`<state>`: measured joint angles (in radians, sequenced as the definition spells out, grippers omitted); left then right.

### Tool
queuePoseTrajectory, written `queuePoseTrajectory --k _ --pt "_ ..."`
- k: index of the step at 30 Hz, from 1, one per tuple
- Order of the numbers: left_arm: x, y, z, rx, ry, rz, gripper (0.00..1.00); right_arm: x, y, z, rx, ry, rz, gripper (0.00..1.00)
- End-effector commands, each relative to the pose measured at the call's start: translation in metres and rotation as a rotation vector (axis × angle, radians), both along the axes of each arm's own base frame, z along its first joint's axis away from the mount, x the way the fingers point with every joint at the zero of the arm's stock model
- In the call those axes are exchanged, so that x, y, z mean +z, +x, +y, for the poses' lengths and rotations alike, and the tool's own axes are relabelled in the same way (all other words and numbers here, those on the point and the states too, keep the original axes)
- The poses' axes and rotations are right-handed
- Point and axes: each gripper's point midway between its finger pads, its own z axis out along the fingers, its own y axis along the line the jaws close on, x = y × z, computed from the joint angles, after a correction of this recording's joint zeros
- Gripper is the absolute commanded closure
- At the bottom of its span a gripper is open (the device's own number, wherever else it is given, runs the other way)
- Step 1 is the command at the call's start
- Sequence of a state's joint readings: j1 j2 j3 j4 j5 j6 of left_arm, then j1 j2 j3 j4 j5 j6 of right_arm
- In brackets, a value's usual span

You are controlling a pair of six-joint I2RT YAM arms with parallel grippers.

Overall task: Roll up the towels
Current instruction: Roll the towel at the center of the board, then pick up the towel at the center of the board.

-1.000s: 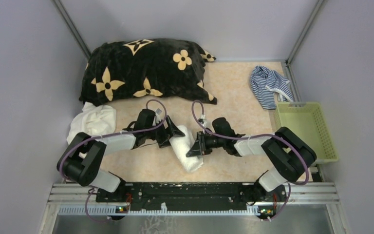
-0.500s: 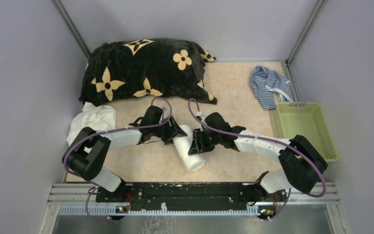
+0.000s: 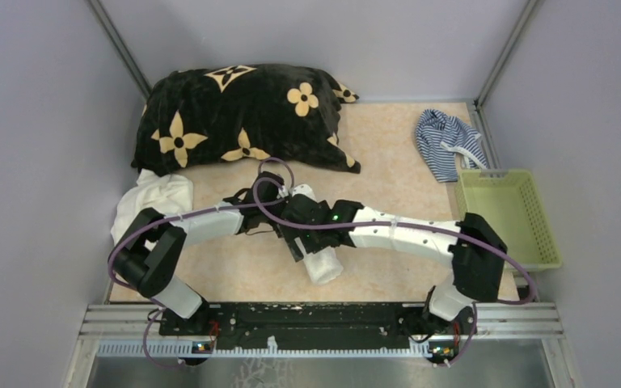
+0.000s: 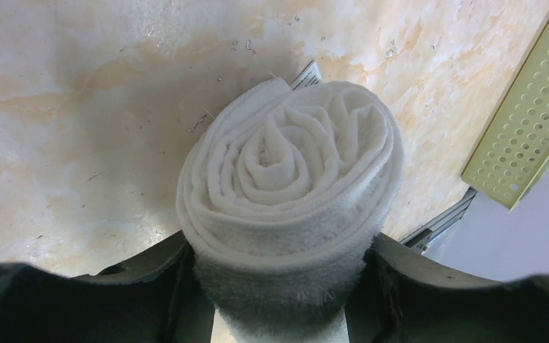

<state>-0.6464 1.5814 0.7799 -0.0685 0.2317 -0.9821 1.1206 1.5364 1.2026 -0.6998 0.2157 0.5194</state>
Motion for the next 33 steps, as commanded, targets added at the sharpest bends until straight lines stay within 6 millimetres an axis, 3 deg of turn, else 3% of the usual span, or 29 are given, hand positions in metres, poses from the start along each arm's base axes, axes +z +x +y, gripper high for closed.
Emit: queuePoseTrajectory --k 1,4,11,20,26,29,33 --pt "-0.037 -0.018 0.027 0.009 0.171 0.074 0.4 -0.022 0.016 -0.015 -0.092 -0.164 -0.079 0.14" --pt "-0.038 -0.019 0.029 0.013 0.182 0.074 0.39 -0.047 0.016 -0.014 -0.103 -0.228 -0.073 0.14" --pt "-0.042 -0.022 0.029 0.027 0.186 0.092 0.36 -0.084 0.011 -0.01 -0.073 -0.297 -0.056 0.17" --pt "-0.045 -0.026 0.025 0.031 0.167 0.111 0.33 -0.132 -0.01 -0.038 -0.089 -0.382 0.028 0.25" --pt "-0.035 -0.015 0.024 0.023 0.158 0.06 0.28 -0.128 -0.022 -0.053 -0.105 -0.341 0.071 0.53" --pt "-0.015 0.002 0.026 0.043 0.148 -0.008 0.22 -0.117 -0.022 -0.059 -0.134 -0.328 0.07 0.8" --pt "0.019 0.038 0.042 0.095 0.144 -0.117 0.16 -0.1 -0.016 -0.065 -0.166 -0.3 0.07 0.83"
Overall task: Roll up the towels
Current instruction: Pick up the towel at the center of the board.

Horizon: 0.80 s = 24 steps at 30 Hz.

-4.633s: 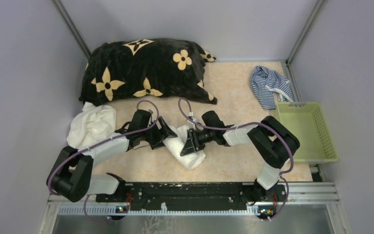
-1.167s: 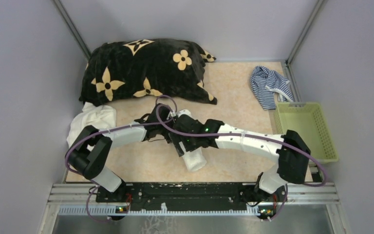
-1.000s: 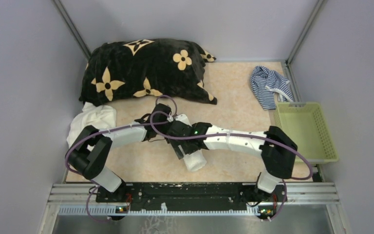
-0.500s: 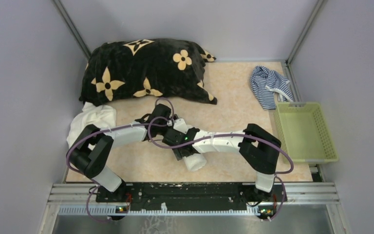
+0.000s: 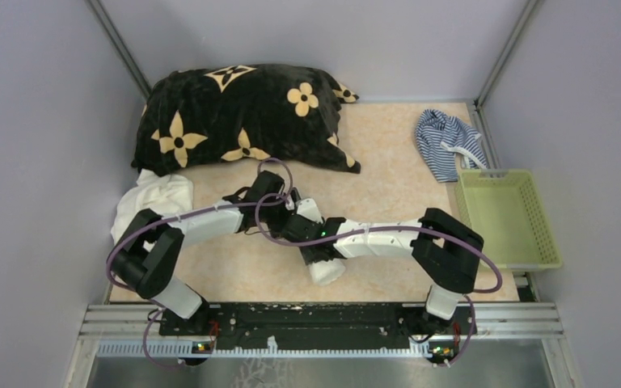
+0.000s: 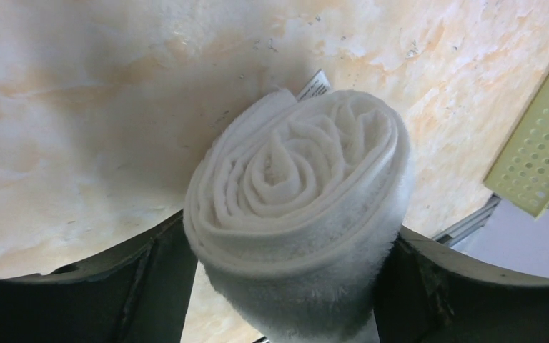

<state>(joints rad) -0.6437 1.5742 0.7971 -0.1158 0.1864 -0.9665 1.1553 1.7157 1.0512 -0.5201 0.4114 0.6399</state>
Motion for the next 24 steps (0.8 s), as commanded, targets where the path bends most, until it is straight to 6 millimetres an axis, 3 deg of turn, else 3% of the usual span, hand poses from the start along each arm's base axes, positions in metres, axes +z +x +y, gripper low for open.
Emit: queuePoseTrajectory --k 1,9,14,18,24 --pt "0.027 0.043 0.042 0.09 0.097 -0.126 0.16 -0.008 -0.025 -0.052 -0.036 -0.127 0.143 0.84" --pt "0.08 0.097 0.135 0.225 0.229 -0.348 0.12 0.045 0.007 -0.077 -0.148 0.004 0.101 0.87" --pt "0.109 0.104 0.161 0.143 0.352 -0.506 0.1 0.082 0.032 -0.114 -0.293 0.07 0.053 0.88" --pt "0.122 0.101 0.177 0.094 0.46 -0.596 0.09 0.112 0.052 -0.179 -0.541 0.099 -0.006 0.91" --pt "0.112 0.092 0.181 0.09 0.497 -0.615 0.09 0.151 0.059 -0.287 -0.915 0.074 -0.114 0.91"
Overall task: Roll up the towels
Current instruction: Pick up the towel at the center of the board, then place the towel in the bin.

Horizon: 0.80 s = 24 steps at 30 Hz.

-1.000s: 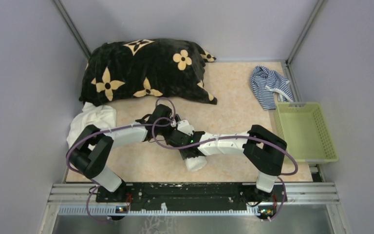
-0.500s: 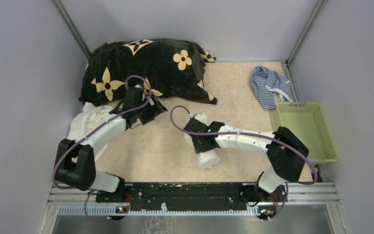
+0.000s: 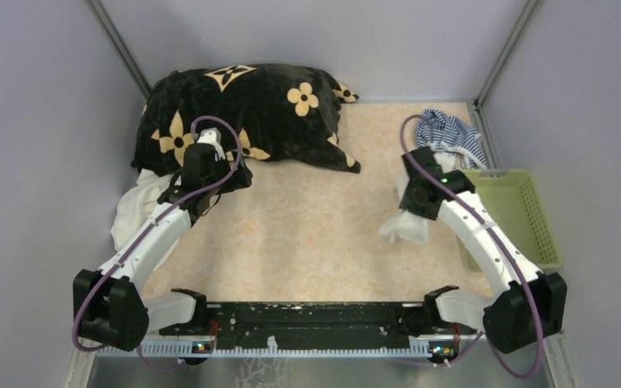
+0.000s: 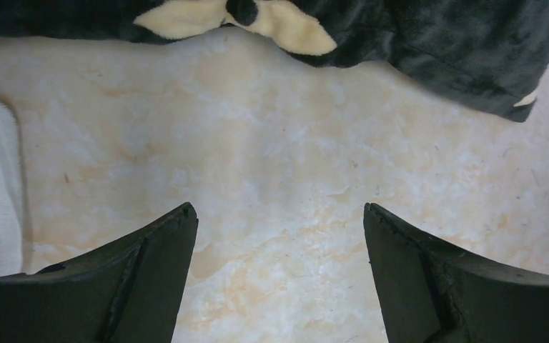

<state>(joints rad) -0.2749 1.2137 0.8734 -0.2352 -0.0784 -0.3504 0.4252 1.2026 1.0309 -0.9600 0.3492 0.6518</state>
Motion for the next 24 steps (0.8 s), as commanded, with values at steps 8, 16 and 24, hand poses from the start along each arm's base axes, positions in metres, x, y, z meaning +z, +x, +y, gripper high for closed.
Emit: queuePoseTrajectory --k 8,16,24 --pt "-0.02 -0.018 -0.015 -0.083 0.167 -0.04 0.07 0.077 -0.034 -0.176 -0.712 -0.257 -0.113 1.0" --pt "-0.022 -0.025 -0.034 -0.139 0.173 -0.05 0.07 0.062 -0.047 -0.252 -1.033 -0.369 -0.08 1.0" --pt "-0.031 -0.026 -0.036 -0.153 0.177 -0.021 0.07 0.006 -0.02 -0.273 -1.198 -0.284 0.024 1.0"
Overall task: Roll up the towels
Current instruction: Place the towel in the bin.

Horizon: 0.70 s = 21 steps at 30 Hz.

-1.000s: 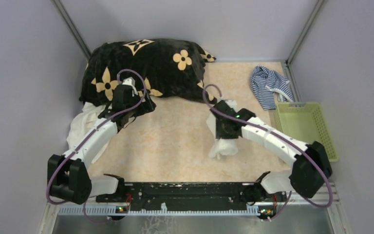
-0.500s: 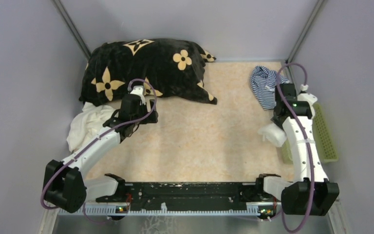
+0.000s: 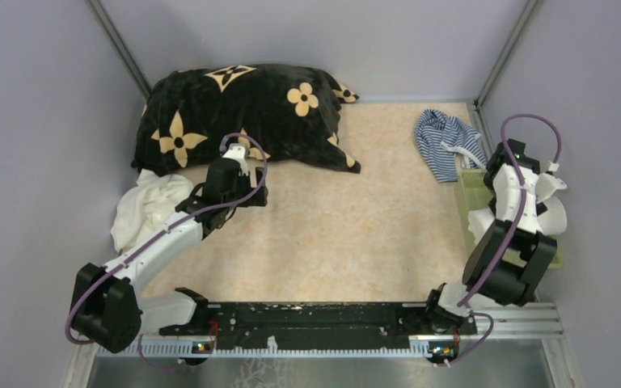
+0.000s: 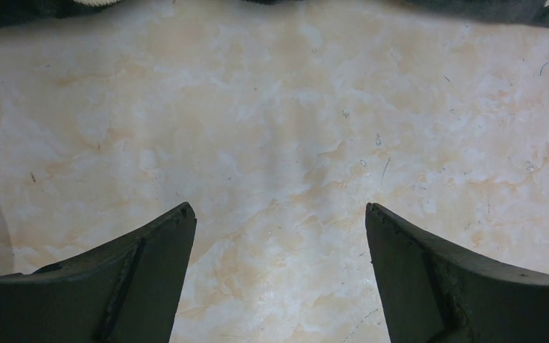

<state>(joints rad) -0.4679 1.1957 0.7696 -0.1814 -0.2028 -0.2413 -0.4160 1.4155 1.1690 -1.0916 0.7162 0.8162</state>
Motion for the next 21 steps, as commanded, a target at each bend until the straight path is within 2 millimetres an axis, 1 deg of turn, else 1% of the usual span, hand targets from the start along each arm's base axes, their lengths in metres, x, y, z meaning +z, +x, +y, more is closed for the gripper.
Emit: queuePoseTrajectory --k 1,2,6,8,12,17,19,21 --pt "-0.003 0.002 0.0 -0.003 0.014 -0.004 0.07 -0.009 0.031 -0.015 -0.114 -0.034 -0.1 1.0" --pt "-0.005 0.001 0.0 -0.003 0.016 0.0 0.07 -0.019 0.035 -0.017 -0.132 -0.026 -0.092 1.0" --pt "-0.01 0.002 0.002 0.001 0.03 0.01 0.07 -0.05 0.055 -0.019 -0.184 0.016 -0.087 1.0" --pt "-0.013 0.002 0.003 0.001 0.038 0.019 0.07 -0.061 0.062 -0.02 -0.211 0.027 -0.09 1.0" --pt "-0.018 0.003 0.005 0.006 0.047 0.033 0.07 -0.084 0.086 -0.02 -0.197 0.077 -0.134 1.0" --pt "-0.022 0.004 0.008 0.018 0.052 0.047 0.07 -0.103 0.118 -0.02 -0.13 0.13 -0.212 1.0" --pt "-0.023 0.004 0.009 0.022 0.052 0.049 0.07 -0.105 0.129 -0.02 -0.102 0.141 -0.255 1.0" --pt "-0.025 0.004 0.01 0.025 0.054 0.052 0.07 -0.105 0.146 -0.018 -0.048 0.163 -0.329 1.0"
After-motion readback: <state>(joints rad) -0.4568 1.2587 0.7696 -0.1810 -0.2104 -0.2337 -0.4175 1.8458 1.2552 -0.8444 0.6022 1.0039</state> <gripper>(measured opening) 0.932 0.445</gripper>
